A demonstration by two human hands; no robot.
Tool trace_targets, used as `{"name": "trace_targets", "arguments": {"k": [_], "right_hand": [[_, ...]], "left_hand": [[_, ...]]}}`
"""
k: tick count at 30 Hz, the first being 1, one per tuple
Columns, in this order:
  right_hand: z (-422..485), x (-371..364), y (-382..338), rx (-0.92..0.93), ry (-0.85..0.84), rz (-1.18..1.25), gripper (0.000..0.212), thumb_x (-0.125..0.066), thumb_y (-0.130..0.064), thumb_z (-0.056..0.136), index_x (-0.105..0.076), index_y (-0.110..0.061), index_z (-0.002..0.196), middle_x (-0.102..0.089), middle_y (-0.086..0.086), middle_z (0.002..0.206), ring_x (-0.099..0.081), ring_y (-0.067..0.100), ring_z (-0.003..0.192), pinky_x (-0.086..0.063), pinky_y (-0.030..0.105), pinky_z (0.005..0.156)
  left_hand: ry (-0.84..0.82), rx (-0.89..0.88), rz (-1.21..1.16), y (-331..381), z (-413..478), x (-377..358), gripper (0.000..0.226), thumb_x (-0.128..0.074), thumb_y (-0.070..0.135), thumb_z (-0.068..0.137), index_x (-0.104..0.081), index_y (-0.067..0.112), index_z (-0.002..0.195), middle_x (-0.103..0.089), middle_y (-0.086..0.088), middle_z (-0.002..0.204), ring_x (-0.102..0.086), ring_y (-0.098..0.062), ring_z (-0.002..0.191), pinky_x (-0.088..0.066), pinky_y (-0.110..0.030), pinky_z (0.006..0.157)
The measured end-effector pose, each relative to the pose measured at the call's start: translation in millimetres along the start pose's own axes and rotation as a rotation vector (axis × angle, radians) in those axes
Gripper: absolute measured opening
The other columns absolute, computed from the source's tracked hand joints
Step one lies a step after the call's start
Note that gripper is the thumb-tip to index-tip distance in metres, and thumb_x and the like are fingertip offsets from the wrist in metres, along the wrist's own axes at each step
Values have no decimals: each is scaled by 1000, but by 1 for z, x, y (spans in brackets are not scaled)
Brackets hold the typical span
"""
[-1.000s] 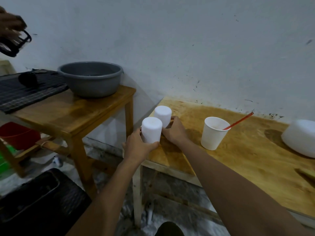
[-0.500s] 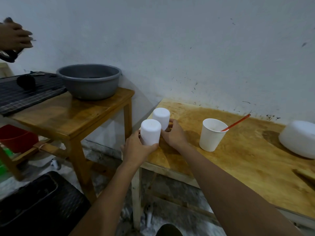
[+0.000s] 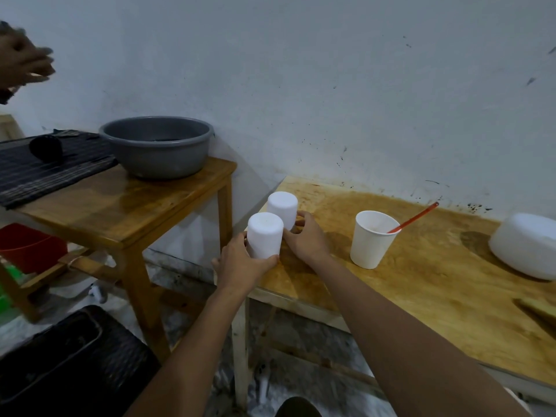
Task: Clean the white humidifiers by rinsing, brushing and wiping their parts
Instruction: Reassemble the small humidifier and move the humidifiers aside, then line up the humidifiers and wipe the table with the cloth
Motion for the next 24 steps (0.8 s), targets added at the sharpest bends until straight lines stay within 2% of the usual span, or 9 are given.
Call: {"name": "trace_targets", "arguments": {"k": [4, 9, 13, 16, 20, 22, 24], "right_hand": [[-9, 4, -2, 42, -8, -42, 67, -71, -44, 86, -39, -27, 144, -51, 1, 143, -56, 23, 121, -51, 42, 97], [-22, 11, -3, 105, -77, -150, 58, -64, -39, 92, -42, -26, 144, -49, 0, 145, -52, 22, 125, -48, 41, 99], [-40, 20, 1, 164, -145, -472, 49, -58, -42, 93, -50, -25, 138, -50, 2, 140, -52, 21, 122, -49, 38, 99], [-61, 25, 8, 240, -149, -642, 38, -51, -47, 95, -61, -23, 123, -55, 4, 128, -56, 21, 108, -51, 37, 89], [-96, 46, 18, 292, -113, -637, 38, -50, -45, 95, -64, -21, 121, -59, 4, 124, -58, 22, 107, -51, 37, 88], [-112, 60, 25, 292, -114, -612, 39, -50, -45, 96, -64, -20, 121, -59, 3, 122, -58, 22, 107, -51, 39, 87], [-125, 76, 33, 276, -129, -584, 41, -50, -46, 96, -63, -20, 125, -59, 2, 123, -58, 22, 108, -51, 41, 87]], "left_hand": [[2, 11, 7, 1, -3, -1, 82, -82, 53, 70, -43, 24, 137, -53, 0, 135, -51, -23, 124, -40, -56, 106], [-25, 32, -3, 2, -4, 0, 82, -82, 52, 70, -40, 26, 136, -52, 1, 135, -49, -24, 126, -34, -59, 110], [-37, 5, -23, 5, -11, 4, 90, -83, 49, 70, -33, 25, 141, -45, -3, 141, -45, -27, 131, -34, -60, 109], [21, 37, 133, 4, -27, 12, 94, -78, 51, 74, -26, 20, 146, -38, -8, 146, -35, -31, 137, -27, -58, 113], [-30, 83, 310, 5, -59, 8, 90, -68, 58, 79, -25, 17, 147, -29, -12, 150, -24, -34, 141, -20, -53, 115], [-65, 85, 392, 10, -74, 3, 83, -62, 62, 81, -31, 18, 144, -27, -13, 150, -21, -35, 142, -18, -52, 114], [-78, 35, 459, 22, -89, 0, 68, -57, 62, 84, -45, 19, 135, -33, -12, 146, -24, -34, 139, -20, -51, 113]]}}
Point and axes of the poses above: each hand's wrist, its own z-axis towards the middle knuckle, its own x-axis out of the back of the hand, y = z × x, the point moved 9 cm from there along z, towards the middle knuckle
